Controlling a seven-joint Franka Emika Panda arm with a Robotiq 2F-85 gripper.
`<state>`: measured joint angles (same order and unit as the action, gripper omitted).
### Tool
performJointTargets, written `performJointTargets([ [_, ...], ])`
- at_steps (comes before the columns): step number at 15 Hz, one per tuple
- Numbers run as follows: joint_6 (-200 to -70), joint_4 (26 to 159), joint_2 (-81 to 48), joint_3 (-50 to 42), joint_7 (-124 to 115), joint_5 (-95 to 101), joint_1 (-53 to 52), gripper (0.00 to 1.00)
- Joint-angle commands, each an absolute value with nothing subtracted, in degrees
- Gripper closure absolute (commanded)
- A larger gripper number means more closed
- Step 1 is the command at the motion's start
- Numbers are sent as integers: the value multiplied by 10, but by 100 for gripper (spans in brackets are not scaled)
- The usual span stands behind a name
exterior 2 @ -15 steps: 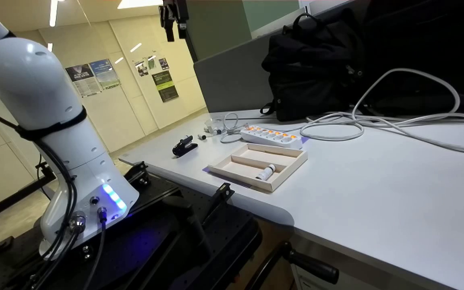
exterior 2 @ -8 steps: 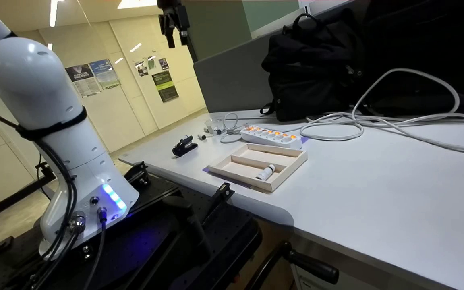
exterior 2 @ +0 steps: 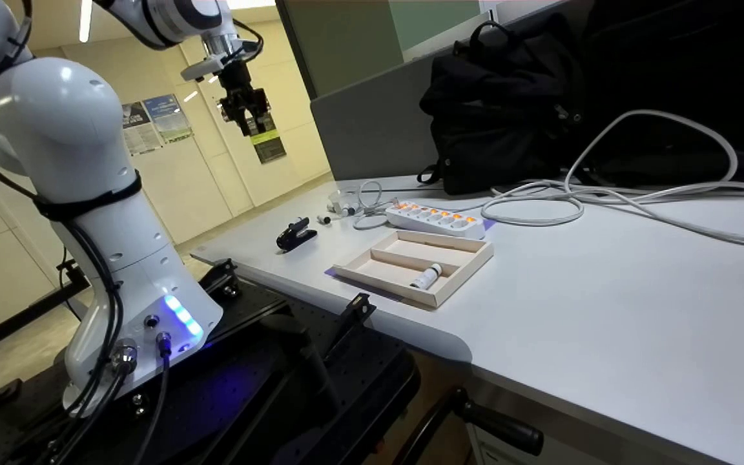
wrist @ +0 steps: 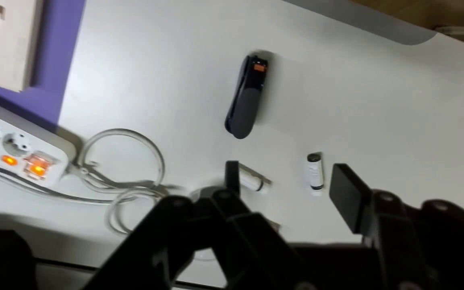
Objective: Press the stapler
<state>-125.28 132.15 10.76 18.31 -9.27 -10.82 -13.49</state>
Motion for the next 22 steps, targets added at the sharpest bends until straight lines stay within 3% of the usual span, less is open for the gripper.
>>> performJointTargets([
  [1, -1360, 1309, 21, 209, -124, -53, -156, 69],
  [4, -1422, 1275, -65, 204, -139, 13, -168, 89],
  [6, -1348, 1235, -102, 189, -186, 78, -181, 99],
  [7, -1401, 1288, -65, 192, -140, 34, -178, 85],
  [9, -1377, 1260, -98, 183, -154, 57, -183, 98],
  [15, -1365, 1244, -105, 182, -156, 62, -185, 100],
  [22, -1471, 1260, -177, 159, -150, 54, -190, 100],
])
